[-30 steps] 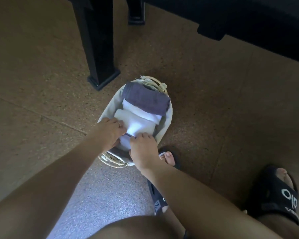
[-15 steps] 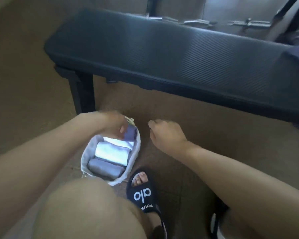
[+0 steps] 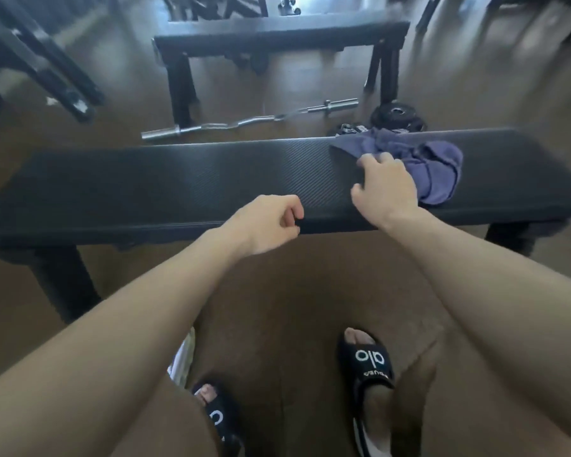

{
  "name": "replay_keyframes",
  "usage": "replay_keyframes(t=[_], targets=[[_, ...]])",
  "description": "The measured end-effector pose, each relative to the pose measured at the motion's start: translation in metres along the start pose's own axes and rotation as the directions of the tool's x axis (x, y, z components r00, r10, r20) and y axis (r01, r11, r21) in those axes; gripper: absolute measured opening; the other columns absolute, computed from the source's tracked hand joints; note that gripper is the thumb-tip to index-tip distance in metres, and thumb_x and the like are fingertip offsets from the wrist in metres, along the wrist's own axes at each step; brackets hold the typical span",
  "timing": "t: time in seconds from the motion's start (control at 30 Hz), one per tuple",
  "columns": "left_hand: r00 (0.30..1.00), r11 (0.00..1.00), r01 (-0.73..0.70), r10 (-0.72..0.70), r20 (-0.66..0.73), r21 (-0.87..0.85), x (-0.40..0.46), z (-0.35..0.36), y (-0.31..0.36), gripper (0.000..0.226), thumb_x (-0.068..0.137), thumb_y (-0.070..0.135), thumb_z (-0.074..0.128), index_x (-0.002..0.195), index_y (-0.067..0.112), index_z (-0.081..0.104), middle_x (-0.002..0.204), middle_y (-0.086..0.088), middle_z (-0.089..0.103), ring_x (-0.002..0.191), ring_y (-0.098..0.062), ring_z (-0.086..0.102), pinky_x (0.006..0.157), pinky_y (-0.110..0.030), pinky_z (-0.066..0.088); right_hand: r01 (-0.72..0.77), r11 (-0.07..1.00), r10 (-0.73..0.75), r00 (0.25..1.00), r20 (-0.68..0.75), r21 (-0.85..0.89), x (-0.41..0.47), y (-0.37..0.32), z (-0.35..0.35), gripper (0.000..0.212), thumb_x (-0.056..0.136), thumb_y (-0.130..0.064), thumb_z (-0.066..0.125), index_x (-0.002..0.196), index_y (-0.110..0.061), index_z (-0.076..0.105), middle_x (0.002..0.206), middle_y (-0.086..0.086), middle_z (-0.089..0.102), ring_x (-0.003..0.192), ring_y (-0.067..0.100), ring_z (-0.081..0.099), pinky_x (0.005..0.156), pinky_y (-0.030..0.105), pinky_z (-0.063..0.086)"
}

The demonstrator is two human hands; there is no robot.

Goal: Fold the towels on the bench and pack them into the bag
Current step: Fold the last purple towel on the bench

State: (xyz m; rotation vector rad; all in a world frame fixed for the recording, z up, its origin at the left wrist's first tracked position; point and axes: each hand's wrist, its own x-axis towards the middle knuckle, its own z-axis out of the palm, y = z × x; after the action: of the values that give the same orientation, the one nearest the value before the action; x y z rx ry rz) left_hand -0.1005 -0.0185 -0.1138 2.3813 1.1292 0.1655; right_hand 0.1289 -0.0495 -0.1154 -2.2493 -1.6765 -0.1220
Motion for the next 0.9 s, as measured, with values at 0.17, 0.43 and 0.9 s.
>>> replay_keyframes(t=[0.17,0.43,0.9], targets=[[0.999,0.998,-0.038,0.039,-0.036,0.050,0.037,0.016,0.038,0.034,0.094,0.027,0.065,0.126,0.028,0.057,0.116,0.006,0.061,0.103,-0.017,0.060,0.094,-0.043,0.054,-0.045,0.989,0.058,0.995,0.084,-0.139,0.012,0.039,-0.010,0.049,0.089,-0.031,0.059,0.137,-0.023,0.058,0.150,0.014,0.042,0.139,0.037,0.032,0.112,0.049,0.029],[0.997,0.998,0.056,-0.054,-0.054,0.034,0.045,0.020,0.023,0.051,0.095,0.030,0.063,0.143,0.032,0.046,0.131,0.004,0.055,0.114,-0.017,0.055,0.100,-0.044,0.051,-0.041,0.964,0.140,0.918,0.372,-0.261,0.031,0.068,0.015,0.055,0.102,-0.047,0.019,0.138,-0.027,0.056,0.152,0.009,0.042,0.145,0.035,0.023,0.119,0.057,0.010],[0.995,0.998,0.057,-0.055,-0.084,0.021,0.059,0.013,0.004,0.047,0.095,0.032,0.063,0.140,0.033,0.048,0.130,0.006,0.057,0.115,-0.015,0.056,0.100,-0.043,0.051,-0.135,0.936,0.235,0.928,0.290,-0.326,0.051,0.062,0.031,0.052,0.102,-0.044,0.018,0.138,-0.028,0.052,0.146,0.006,0.048,0.135,0.037,0.031,0.107,0.053,0.023]])
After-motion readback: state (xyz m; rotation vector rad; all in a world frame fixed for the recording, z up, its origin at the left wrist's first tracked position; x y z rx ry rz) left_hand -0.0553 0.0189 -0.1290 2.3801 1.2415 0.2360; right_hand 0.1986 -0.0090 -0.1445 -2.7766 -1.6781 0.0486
